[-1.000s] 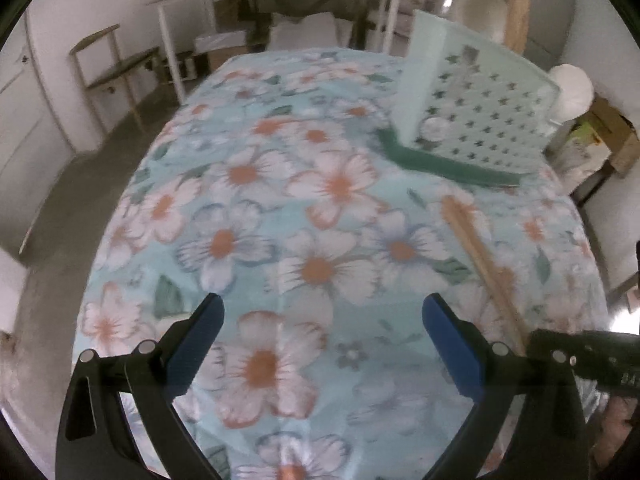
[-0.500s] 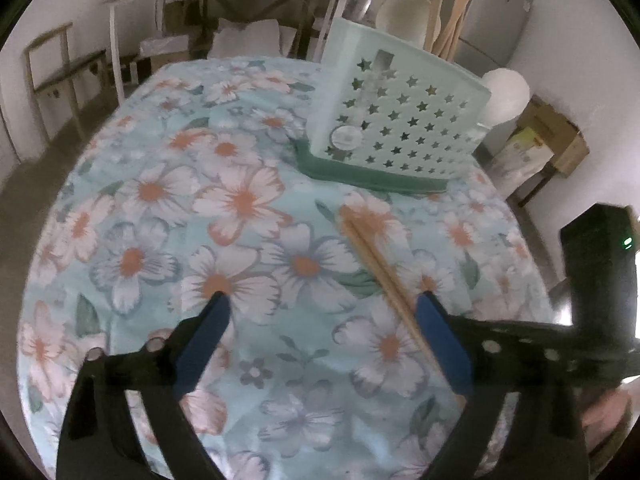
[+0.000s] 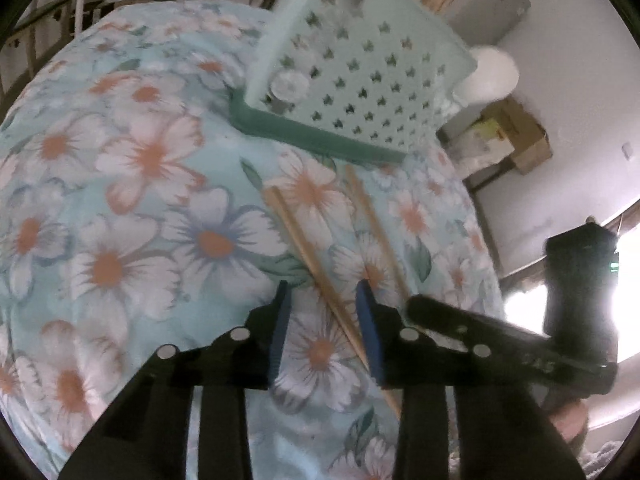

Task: Organize utensils
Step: 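Lower the open left tool onto another chopstick while the right tool holds its chopstick, then lift both held wooden chopsticks up toward the mint holder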

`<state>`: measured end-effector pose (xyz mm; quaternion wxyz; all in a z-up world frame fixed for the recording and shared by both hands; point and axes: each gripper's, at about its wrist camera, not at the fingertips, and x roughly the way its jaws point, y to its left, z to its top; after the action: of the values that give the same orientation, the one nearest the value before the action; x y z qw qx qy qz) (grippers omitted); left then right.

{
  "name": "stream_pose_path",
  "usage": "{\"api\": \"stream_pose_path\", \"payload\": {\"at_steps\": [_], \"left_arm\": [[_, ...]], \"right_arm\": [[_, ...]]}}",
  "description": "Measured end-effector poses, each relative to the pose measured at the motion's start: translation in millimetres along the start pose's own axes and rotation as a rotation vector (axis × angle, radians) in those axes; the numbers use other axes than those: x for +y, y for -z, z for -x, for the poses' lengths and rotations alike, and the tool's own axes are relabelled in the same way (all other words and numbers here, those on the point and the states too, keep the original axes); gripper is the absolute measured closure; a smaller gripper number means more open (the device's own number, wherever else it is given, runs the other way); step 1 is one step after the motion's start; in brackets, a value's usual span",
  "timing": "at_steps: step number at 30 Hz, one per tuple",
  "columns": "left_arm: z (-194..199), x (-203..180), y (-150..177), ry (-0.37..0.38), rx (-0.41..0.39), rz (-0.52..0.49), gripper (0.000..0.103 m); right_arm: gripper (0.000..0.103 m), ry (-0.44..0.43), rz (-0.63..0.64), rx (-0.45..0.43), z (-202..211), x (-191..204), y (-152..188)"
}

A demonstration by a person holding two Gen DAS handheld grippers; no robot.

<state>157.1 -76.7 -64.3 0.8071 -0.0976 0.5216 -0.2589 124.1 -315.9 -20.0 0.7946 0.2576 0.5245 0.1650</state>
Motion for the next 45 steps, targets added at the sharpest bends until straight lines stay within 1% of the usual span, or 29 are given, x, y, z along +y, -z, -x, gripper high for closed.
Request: {"api": "stream_pose_path", "payload": {"at_steps": [4, 7, 8, 9, 12, 15, 18, 22, 24, 27, 30, 33, 37, 40, 42, 45], "left_arm": [[-14, -14, -5, -0.092, 0.017, -0.054, 0.076], [-19, -22, -5, -0.145, 0.012, -0.082, 0.084], [-20, -23, -5, -0.151, 0.01, -0.085, 0.086], [-20, -24, -5, -0.151, 0.008, -0.086, 0.086], [-20, -20, -6, -0.148, 0.015, -0.08, 0.092], [-6, -4, -9, -0.167, 0.023, -0.077, 0.097], [9, 18, -8, -0.186, 0.044, -0.053, 0.097], [19, 30, -7, -0.172, 0.07, -0.043, 0.097], [19, 29, -10, -0.178, 0.07, -0.046, 0.096], [13, 30, -18, -0.164, 0.084, -0.037, 0.094], [2, 31, -25, -0.168, 0.1, -0.034, 0.094], [-5, 31, -33, -0.177, 0.102, -0.042, 0.094], [-9, 29, -41, -0.195, 0.105, -0.058, 0.095], [-9, 30, -42, -0.205, 0.098, -0.052, 0.097], [-4, 31, -42, -0.198, 0.088, -0.03, 0.097], [6, 29, -42, -0.198, 0.056, -0.026, 0.097]], "right_arm": [[0.099, 0.052, -0.018, -0.013, 13, -16, 4], [0.099, 0.059, -0.026, -0.012, 16, -22, 8], [0.099, 0.061, -0.024, -0.012, 16, -22, 9], [0.099, 0.064, -0.02, -0.014, 15, -21, 10], [0.099, 0.067, -0.01, -0.008, 13, -16, 11], [0.099, 0.067, -0.003, 0.017, 12, -14, 12], [0.099, 0.074, 0.028, 0.05, 13, -10, 14], [0.092, 0.107, 0.099, 0.07, 6, 1, 10], [0.084, 0.12, 0.129, 0.064, 3, 6, 4], [0.083, 0.15, 0.164, 0.045, -7, 13, -7], [0.084, 0.189, 0.2, 0.027, -18, 17, -18], [0.087, 0.194, 0.208, 0.011, -24, 18, -28], [0.096, 0.193, 0.204, 0.001, -30, 14, -36], [0.097, 0.183, 0.198, 0.001, -30, 13, -39], [0.098, 0.178, 0.196, 0.001, -27, 13, -40], [0.099, 0.159, 0.194, -0.01, -17, 17, -43]]}}
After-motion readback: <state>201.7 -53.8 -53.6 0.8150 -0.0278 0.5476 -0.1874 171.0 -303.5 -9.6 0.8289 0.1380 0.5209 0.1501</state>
